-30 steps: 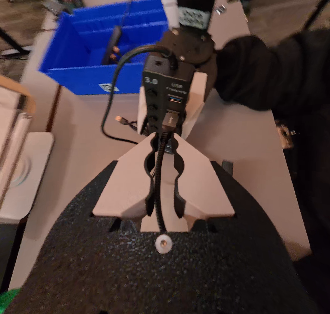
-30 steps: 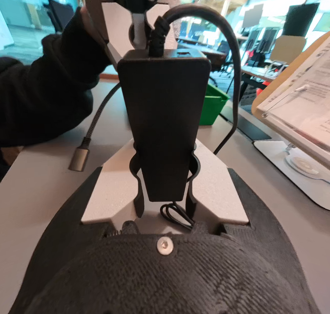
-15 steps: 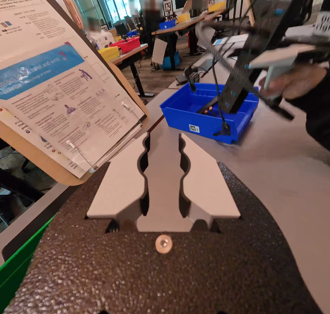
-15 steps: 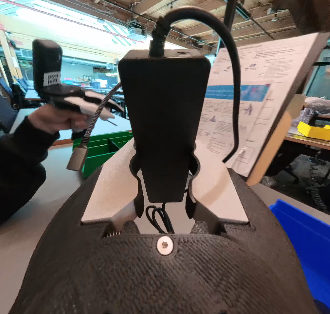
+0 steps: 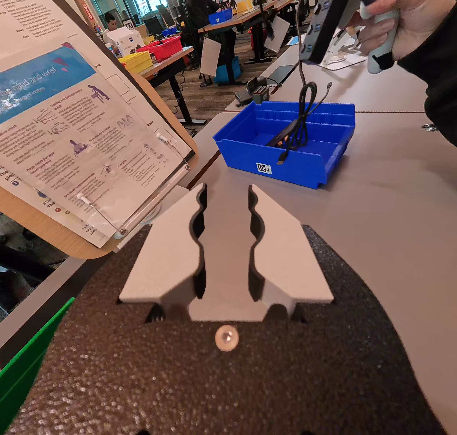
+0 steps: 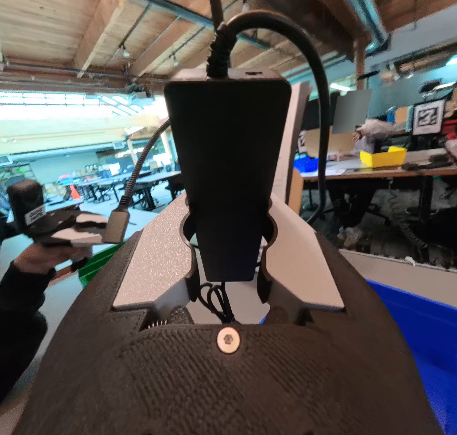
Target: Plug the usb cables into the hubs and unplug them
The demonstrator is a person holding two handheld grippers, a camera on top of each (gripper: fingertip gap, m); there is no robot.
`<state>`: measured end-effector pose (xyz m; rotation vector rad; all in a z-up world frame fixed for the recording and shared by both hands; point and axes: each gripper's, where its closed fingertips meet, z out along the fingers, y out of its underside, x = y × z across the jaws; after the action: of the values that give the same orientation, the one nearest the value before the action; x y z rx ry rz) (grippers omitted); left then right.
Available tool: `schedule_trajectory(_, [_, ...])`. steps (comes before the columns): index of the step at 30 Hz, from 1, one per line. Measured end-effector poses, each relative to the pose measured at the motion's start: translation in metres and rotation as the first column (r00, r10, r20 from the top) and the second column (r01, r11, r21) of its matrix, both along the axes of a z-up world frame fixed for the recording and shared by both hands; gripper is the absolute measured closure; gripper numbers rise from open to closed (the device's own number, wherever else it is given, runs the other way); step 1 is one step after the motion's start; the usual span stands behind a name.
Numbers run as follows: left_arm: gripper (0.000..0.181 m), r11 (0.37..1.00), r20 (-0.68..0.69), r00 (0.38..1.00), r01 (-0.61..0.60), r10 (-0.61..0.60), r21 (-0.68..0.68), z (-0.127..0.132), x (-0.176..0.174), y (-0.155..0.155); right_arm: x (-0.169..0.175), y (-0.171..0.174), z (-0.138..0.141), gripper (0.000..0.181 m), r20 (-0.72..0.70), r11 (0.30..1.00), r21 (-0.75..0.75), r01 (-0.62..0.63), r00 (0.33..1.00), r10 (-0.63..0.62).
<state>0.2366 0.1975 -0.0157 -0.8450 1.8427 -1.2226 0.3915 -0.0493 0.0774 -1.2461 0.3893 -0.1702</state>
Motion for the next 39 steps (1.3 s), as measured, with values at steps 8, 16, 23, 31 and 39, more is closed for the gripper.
schedule_trajectory(8, [0.15,1.0,-0.021,1.0,0.012,-0.011,0.016,-0.007,0.003,-0.002,0.001,-0.026,0.026,0.129,-0.024,0.993,0.113,-0.032,0.999,0.035])
schedule_trajectory(16, [0.15,0.999,-0.026,0.999,0.021,-0.02,0.035,-0.011,0.003,-0.006,-0.024,-0.005,0.061,0.129,-0.007,0.979,0.154,-0.132,0.991,0.135])
schedule_trajectory(23, [0.15,0.999,-0.031,0.999,0.024,-0.023,0.03,-0.011,0.003,-0.005,-0.012,-0.006,0.076,0.129,0.0,0.993,0.099,-0.071,0.997,0.072])
schedule_trajectory(31, [0.15,0.998,-0.031,0.999,0.034,-0.033,0.043,-0.011,0.0,-0.006,0.018,-0.007,0.007,0.129,-0.224,0.992,0.099,-0.082,0.969,0.102])
schedule_trajectory(39, [0.15,0.998,-0.041,0.998,0.039,-0.037,0.051,-0.014,0.001,-0.007,0.008,-0.017,0.027,0.129,-0.215,0.97,0.223,-0.098,0.965,0.147])
